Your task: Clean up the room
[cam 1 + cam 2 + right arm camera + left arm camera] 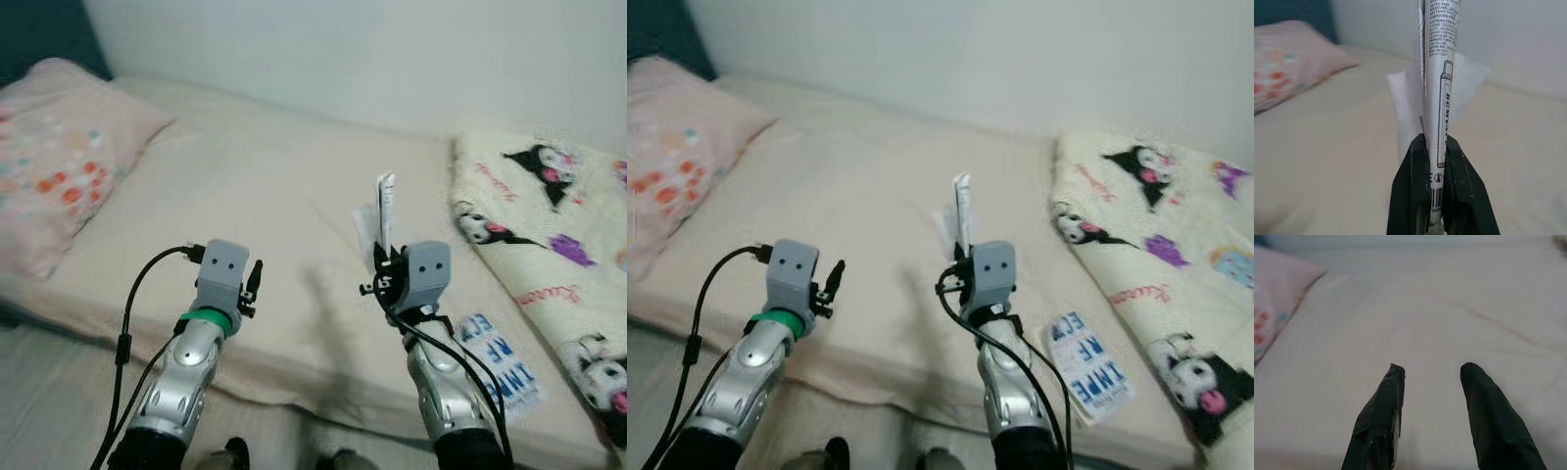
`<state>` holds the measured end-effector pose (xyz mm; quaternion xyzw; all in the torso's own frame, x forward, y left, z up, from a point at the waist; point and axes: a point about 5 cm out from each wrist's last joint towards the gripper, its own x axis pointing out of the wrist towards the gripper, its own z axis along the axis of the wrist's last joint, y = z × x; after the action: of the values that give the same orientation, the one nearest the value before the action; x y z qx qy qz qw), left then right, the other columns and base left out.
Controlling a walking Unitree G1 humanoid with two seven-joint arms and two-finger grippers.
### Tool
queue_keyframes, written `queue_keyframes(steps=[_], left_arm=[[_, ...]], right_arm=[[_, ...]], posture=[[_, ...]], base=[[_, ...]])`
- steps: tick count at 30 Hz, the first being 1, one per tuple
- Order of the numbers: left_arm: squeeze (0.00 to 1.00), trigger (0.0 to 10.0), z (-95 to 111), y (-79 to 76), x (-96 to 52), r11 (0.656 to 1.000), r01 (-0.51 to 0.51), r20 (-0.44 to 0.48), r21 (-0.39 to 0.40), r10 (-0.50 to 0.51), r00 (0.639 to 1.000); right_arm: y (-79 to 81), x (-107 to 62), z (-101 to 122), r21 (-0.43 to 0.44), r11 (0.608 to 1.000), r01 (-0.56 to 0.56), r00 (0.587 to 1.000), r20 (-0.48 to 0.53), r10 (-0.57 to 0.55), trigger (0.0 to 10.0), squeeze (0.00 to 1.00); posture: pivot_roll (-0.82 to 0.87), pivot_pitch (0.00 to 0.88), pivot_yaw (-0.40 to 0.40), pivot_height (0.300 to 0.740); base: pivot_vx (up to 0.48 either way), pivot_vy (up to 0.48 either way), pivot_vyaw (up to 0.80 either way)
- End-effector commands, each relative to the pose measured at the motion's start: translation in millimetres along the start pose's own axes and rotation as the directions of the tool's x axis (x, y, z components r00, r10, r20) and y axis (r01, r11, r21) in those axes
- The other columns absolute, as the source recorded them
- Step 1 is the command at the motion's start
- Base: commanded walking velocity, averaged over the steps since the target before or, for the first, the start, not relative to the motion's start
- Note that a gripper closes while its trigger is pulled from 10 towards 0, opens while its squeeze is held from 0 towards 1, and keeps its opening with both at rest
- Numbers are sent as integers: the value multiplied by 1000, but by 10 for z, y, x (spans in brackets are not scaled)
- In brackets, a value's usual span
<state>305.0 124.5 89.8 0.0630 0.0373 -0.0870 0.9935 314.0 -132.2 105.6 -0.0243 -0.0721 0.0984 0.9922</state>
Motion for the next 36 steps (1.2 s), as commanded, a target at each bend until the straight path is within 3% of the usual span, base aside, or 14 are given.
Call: queue_keyframes(steps=[1,15,36], left_arm=[[0,10000,-28,-13,-1,1000,12,-8,14,-12,1000],[0,10000,-26,3,4,1000,13,-8,20,-13,1000],[0,10000,-24,-5,10,999,26,-12,32,-26,1000]], right_arm=[[-4,-30,-47,11,1000,10,1000,-12,-10,10000,0],[23,-14,-49,12,1000,-14,1000,-11,15,10000,0],[39,14,-52,1,1000,-32,999,-12,32,10000,0]], posture=[[-9,32,20,740],[-3,28,23,740],[2,26,21,740]], base=[[-368,0,0],[-368,0,0],[0,0,790]])
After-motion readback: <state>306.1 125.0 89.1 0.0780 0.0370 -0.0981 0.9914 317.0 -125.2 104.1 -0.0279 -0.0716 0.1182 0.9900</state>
